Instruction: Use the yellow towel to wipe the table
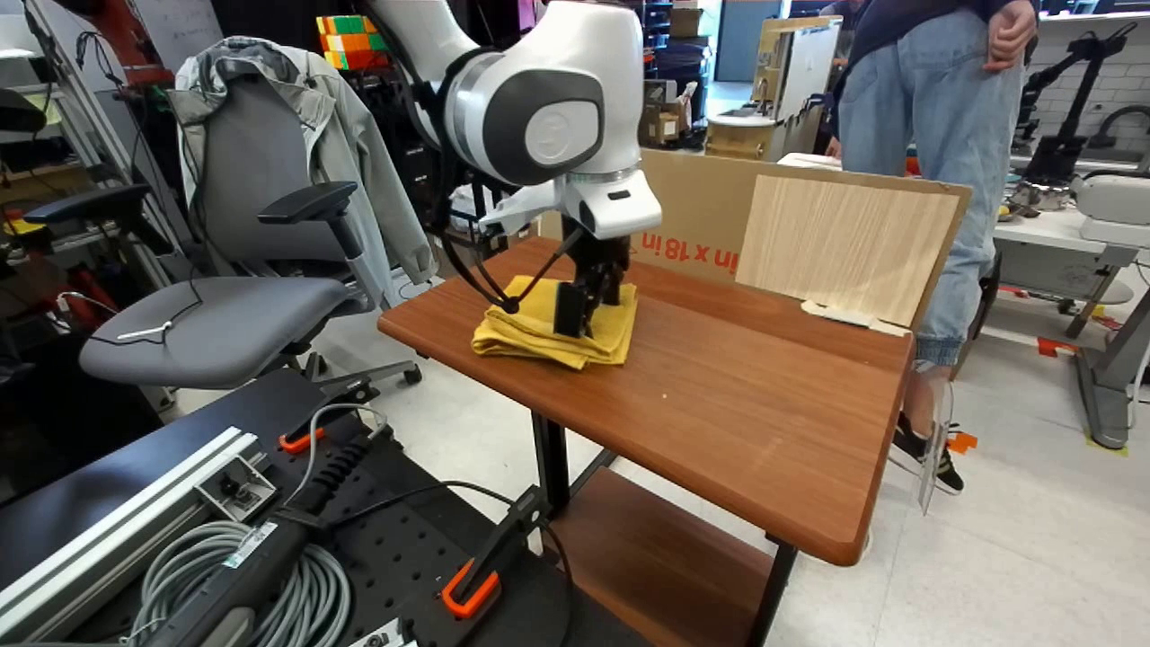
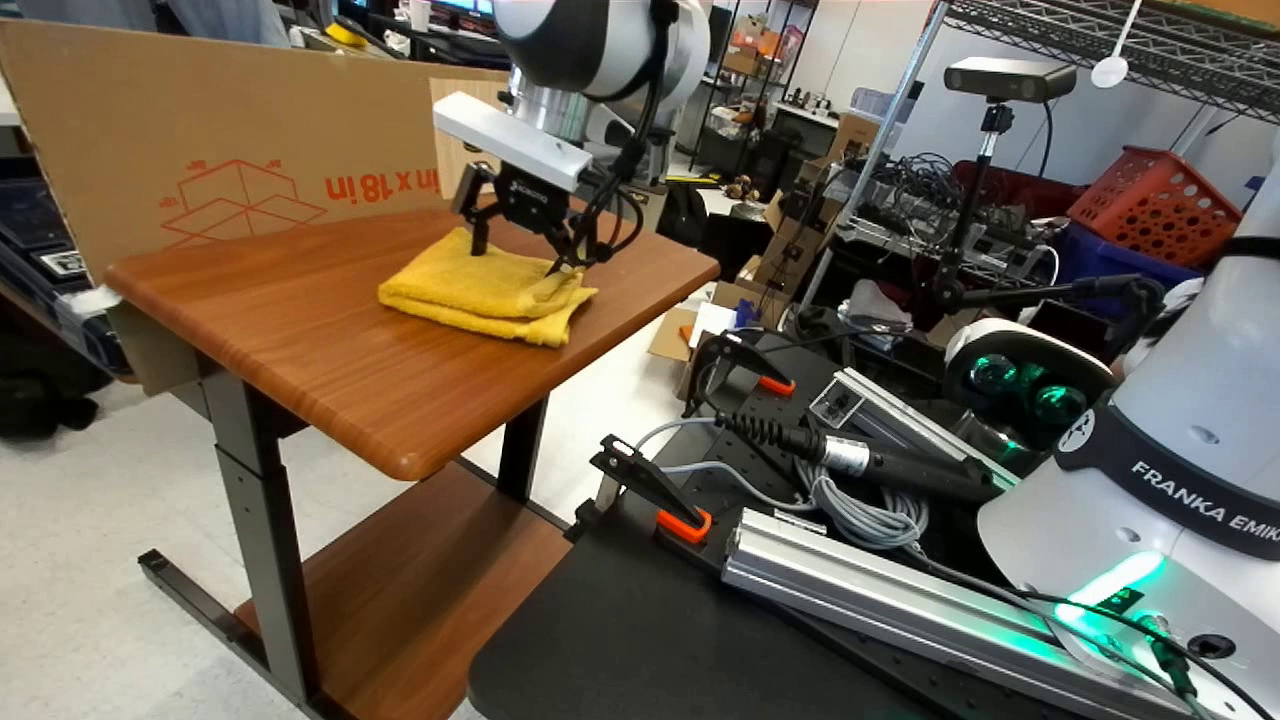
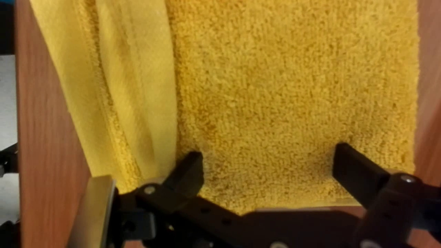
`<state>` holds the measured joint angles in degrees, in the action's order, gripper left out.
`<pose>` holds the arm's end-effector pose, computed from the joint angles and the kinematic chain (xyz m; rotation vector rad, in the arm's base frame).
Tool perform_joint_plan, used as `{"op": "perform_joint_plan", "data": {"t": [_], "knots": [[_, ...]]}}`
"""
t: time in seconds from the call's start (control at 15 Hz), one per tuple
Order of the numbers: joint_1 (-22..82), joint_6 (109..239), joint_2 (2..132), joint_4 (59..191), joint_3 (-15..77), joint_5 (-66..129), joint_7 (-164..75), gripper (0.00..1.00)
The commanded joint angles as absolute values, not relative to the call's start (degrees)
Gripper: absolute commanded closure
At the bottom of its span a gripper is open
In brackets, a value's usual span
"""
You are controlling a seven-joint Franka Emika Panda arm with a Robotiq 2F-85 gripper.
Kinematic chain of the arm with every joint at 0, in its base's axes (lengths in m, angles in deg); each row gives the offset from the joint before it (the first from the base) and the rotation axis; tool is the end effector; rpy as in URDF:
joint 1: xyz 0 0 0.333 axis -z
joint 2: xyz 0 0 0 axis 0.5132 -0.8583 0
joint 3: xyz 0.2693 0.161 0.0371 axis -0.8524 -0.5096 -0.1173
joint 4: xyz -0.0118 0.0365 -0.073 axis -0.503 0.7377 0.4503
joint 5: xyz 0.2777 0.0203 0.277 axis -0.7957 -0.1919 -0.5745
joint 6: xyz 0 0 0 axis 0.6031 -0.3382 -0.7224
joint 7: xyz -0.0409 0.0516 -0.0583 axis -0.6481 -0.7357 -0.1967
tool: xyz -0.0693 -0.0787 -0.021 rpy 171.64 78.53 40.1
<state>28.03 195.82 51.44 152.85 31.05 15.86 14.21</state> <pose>0.5831 -0.0212 0.1570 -2.4155 1.8657 -0.0493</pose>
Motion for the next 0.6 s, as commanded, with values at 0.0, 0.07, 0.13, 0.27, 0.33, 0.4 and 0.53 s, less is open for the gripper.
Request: {"op": "perform_joint_plan", "data": {"t": [0.0, 0.07, 0.13, 0.27, 0.33, 0.4, 0.53], "knots": [[32.1, 194.7, 48.5, 151.8, 36.1, 13.7, 14.9, 0.0], [33.6, 194.6, 47.9, 151.3, 37.4, 13.2, 15.0, 0.0], [35.4, 195.3, 47.4, 151.2, 38.5, 12.6, 15.0, 0.0], [38.2, 194.8, 46.1, 150.2, 40.4, 11.3, 15.9, 0.0], [39.4, 194.4, 45.4, 149.7, 41.2, 10.7, 16.6, 0.0], [40.4, 194.1, 44.9, 149.5, 41.9, 10.0, 17.5, 0.0], [41.4, 193.1, 44.4, 148.3, 42.4, 9.1, 20.5, 0.0]]}}
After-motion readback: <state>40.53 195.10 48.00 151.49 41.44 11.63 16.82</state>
